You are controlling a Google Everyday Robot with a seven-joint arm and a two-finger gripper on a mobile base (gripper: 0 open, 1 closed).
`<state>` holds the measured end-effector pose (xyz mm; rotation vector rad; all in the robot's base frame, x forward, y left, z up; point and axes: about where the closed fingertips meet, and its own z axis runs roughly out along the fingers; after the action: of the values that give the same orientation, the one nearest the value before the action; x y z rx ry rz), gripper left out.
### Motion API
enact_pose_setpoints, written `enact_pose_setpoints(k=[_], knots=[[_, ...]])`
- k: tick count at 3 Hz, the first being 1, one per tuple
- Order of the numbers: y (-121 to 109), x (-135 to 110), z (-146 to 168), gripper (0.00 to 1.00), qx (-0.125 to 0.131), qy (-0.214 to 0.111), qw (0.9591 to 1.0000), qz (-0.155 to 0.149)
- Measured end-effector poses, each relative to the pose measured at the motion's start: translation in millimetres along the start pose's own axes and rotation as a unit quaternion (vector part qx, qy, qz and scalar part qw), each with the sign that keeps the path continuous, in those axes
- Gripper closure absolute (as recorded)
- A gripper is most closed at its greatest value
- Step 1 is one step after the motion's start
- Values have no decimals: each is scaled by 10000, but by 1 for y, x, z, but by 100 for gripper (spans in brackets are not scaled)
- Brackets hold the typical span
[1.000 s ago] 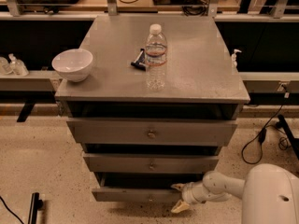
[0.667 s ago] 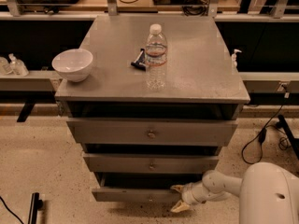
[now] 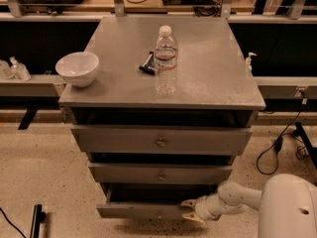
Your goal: Open bottom drawer
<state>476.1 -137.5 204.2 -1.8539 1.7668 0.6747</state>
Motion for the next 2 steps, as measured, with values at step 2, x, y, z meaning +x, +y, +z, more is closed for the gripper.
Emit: enact_pose_setpoints(k=[2], knots=[[23, -7, -17, 58, -286, -348, 9989, -120]])
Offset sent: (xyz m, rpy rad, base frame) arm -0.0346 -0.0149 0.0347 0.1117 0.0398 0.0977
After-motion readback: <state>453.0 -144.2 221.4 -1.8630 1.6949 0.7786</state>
